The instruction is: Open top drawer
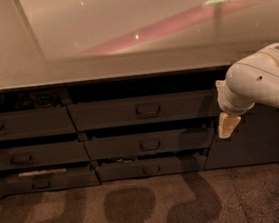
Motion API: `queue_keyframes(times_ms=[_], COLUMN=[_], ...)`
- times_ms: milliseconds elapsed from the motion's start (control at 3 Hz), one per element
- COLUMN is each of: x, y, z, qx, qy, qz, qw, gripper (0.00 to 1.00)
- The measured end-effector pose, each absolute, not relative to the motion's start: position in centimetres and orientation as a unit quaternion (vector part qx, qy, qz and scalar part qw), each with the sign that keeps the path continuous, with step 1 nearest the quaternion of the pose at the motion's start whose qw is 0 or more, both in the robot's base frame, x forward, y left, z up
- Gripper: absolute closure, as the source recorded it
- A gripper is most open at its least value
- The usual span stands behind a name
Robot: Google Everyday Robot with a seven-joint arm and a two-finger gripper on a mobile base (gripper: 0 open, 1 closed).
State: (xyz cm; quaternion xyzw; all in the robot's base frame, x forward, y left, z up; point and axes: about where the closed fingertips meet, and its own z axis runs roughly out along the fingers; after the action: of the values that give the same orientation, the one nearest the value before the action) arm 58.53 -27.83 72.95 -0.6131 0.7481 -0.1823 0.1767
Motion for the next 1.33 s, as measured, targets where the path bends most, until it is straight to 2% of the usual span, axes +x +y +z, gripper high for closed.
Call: queue_keyframes(times_ms=[667, 1333], x=[58.7, 58.4], y=[-27.4, -26.3], z=[72.8, 71.7], qx=[-0.627, -0.675], qy=[0.74, 0.708], qz=[-0.16, -0.034], qw=[0.181, 0.206], gripper=[0.0, 0.0])
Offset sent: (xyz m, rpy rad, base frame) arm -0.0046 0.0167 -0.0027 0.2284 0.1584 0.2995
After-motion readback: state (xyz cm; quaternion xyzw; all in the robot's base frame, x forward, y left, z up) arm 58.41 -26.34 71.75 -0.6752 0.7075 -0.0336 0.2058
